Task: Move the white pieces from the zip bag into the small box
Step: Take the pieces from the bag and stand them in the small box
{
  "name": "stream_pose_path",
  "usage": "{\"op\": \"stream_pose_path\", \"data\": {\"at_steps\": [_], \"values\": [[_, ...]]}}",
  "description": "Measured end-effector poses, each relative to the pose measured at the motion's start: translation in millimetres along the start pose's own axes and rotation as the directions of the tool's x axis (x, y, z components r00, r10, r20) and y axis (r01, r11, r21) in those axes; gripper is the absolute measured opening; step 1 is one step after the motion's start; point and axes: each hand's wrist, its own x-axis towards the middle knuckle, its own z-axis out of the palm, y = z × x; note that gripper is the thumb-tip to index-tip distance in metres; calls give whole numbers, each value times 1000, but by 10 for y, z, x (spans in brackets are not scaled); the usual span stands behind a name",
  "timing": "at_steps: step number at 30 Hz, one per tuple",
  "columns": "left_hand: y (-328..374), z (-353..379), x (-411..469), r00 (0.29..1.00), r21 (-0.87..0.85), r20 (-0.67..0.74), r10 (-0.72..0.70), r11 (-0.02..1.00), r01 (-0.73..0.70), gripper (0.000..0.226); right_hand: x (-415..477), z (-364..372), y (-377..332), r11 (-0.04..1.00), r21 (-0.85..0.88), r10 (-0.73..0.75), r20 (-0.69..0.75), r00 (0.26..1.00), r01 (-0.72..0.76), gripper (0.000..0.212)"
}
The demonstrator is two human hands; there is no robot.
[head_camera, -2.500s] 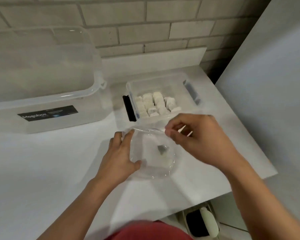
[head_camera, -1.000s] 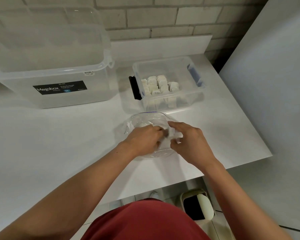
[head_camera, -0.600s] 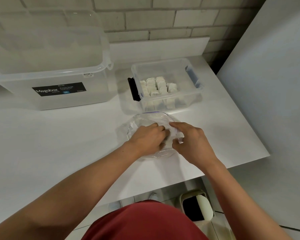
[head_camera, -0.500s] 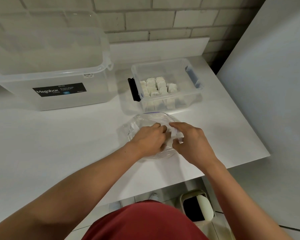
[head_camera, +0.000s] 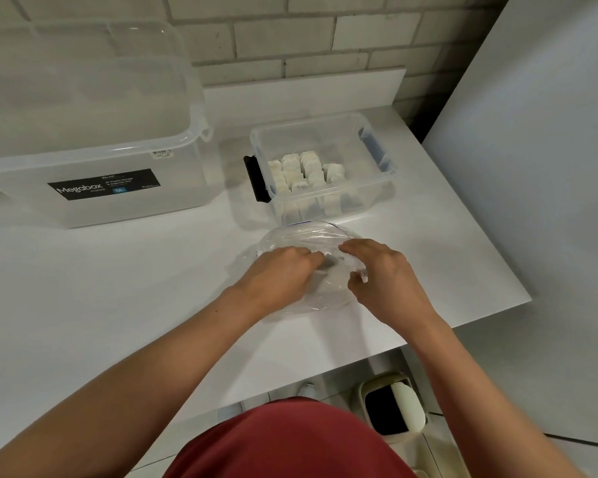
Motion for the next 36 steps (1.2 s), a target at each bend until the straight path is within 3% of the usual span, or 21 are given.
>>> {"op": "stream_pose_path", "data": {"at_steps": [5,9,11,13,15,18,22,29,33,36], "values": [[-123,-83,-240,965,-121,-208,-162,983,139,31,-3,72,-19,989,-144,4,-35,999,-9,48],[-212,-7,-268,971,-120,-156,-180,979,162,38,7,107,-9,919,-392,-94,-119,988,41,50],[-202,19,-271,978,-86,-119,-169,983,159,44,22,136,-68,872,-468,-189,-48,981,145,47],[-184,25,-272,979,-52,-112,-170,985,165,50,11,230,-176,823,-501,-235,130,963,269,34],[-183,25,-274,979,-14,-108,-172,985,172,52,19,364,-232,806,-523,-154,267,951,277,28],[-190,27,-273,977,76,-80,-196,976,203,58,110,475,-207,831,-535,30,314,949,150,36],[-158,34,-267,966,133,-74,-249,957,257,77,221,438,-186,822,-565,121,279,953,61,56],[-91,24,-277,976,196,-90,-196,958,210,82,345,403,-222,793,-603,329,307,893,-85,43],[-13,1,-255,974,180,-77,-212,958,223,81,360,366,-217,775,-631,303,310,901,-43,40],[-34,-15,-247,973,152,-93,-211,963,223,80,348,322,-141,831,-556,217,344,913,12,50]]}}
